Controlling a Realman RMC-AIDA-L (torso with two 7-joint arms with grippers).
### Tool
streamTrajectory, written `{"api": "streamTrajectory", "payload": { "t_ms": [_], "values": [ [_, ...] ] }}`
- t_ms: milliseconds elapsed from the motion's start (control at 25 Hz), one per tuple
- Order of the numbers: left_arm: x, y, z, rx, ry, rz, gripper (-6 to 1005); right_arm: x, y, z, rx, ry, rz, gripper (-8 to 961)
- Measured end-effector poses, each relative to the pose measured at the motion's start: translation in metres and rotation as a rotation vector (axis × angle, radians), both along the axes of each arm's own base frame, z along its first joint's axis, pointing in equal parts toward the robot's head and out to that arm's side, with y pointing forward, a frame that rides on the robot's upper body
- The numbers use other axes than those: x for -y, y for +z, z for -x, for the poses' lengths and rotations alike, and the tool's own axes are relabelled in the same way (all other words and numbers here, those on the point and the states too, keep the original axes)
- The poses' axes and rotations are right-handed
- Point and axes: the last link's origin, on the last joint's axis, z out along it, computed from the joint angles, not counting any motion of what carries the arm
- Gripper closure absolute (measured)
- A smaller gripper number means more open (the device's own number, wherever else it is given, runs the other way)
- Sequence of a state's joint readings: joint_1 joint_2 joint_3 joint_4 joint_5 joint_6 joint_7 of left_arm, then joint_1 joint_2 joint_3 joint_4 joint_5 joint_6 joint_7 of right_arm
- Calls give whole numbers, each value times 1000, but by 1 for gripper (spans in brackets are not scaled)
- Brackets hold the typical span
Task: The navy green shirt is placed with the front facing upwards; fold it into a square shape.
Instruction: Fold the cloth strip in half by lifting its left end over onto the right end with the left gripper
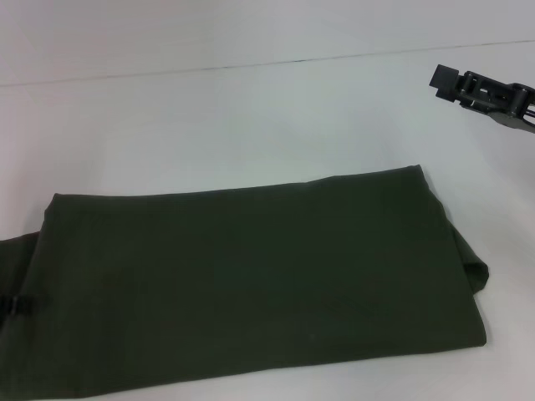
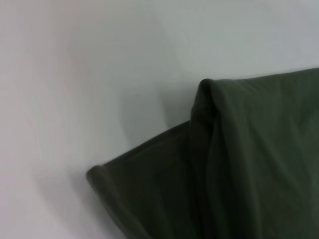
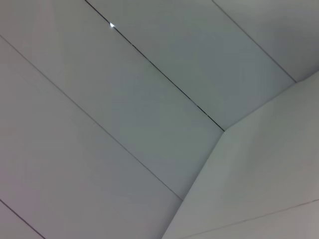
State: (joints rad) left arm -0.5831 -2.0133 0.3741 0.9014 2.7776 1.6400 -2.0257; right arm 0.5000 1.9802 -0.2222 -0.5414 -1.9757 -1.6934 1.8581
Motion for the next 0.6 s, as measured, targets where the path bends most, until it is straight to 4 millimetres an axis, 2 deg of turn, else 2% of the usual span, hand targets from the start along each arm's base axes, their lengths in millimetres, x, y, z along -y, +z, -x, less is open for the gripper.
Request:
{"api": "streamTrajectory", "payload": {
  "t_ms": [600],
  "values": [
    [-3, -6, -2, 4, -14, 11, 85, 1, 0, -1, 2, -2, -1, 69]
  ]
}}
